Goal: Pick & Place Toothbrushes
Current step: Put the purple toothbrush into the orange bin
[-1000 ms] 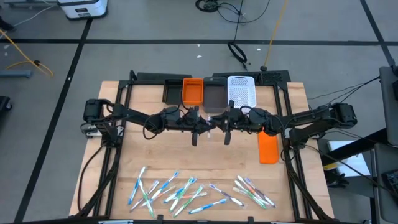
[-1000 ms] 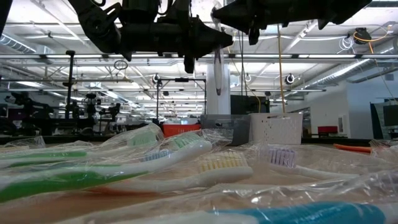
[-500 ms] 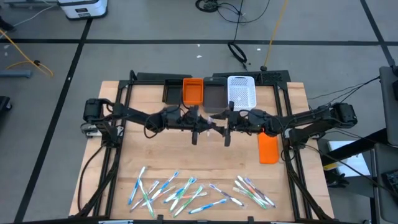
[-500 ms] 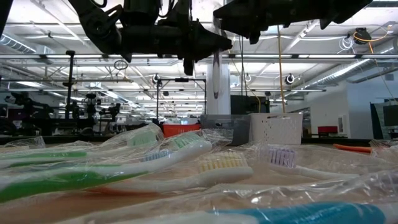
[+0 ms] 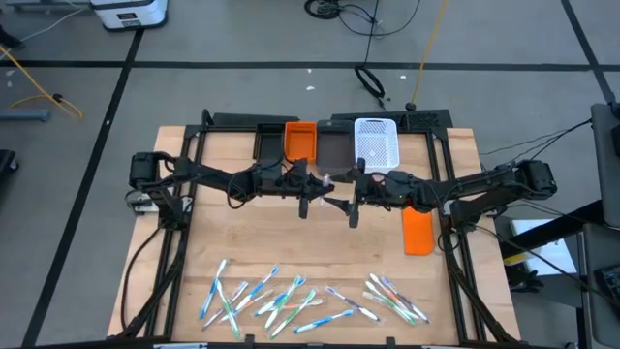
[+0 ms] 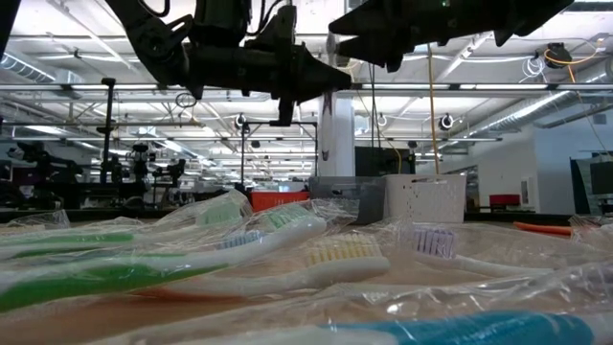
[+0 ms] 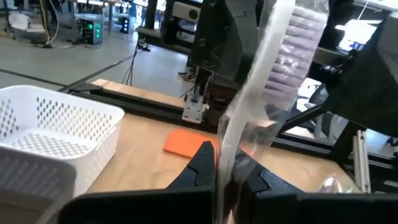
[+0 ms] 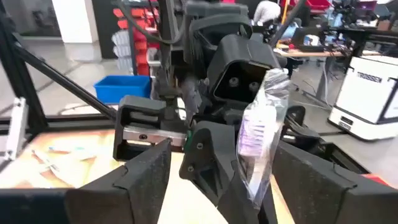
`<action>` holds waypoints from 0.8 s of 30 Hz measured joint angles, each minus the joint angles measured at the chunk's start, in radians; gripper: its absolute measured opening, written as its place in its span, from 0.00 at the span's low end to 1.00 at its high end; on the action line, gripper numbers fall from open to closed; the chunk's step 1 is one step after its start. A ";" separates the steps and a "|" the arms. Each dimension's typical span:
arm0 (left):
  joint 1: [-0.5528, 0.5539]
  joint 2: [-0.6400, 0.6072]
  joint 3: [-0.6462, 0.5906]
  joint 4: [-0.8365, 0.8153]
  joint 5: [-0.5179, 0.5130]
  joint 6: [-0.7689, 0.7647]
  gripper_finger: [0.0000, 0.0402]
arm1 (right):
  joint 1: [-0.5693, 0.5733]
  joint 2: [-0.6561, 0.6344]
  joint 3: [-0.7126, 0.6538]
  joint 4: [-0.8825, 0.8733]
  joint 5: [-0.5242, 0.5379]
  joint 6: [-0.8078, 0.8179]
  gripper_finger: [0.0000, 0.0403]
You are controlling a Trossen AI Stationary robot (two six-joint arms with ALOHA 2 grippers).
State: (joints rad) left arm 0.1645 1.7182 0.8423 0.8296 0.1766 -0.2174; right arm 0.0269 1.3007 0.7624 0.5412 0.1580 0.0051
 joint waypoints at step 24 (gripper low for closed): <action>0.298 -0.110 -0.001 -0.244 -0.168 0.033 0.01 | 0.039 -0.031 0.000 -0.128 0.050 0.034 0.65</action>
State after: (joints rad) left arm 0.4628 1.6085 0.8413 0.5855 0.0084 -0.1848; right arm 0.0656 1.2694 0.7620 0.4127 0.2076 0.0390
